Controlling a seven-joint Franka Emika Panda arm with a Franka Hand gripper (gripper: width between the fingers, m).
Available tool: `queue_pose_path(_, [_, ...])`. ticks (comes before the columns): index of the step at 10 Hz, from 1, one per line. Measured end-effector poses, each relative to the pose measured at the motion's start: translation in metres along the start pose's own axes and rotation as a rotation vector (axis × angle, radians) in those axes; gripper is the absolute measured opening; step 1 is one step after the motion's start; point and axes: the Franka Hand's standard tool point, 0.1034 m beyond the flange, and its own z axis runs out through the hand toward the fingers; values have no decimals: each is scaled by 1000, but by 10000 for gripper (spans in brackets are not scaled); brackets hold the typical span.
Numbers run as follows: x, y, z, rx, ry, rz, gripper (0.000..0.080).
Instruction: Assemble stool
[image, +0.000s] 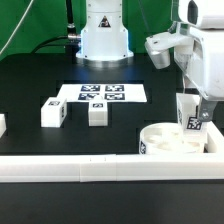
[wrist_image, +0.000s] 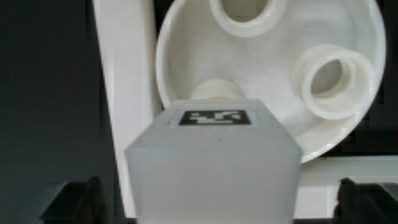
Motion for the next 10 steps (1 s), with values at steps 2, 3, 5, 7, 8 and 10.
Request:
queue_pose_path(2, [0, 0, 0, 1, 0, 1, 335])
queue_pose_path(3, [-1, 0, 0, 1, 0, 7, 335])
queue_pose_path(5, [-1, 0, 0, 1, 0, 29, 337])
queue_pose_path(7, [-4, -1, 1, 11, 8, 226, 337])
queue_pose_path(8, [-6, -1, 1, 14, 12, 328, 337])
queue_pose_path(10, [-6, -1, 1, 12, 22, 555, 337])
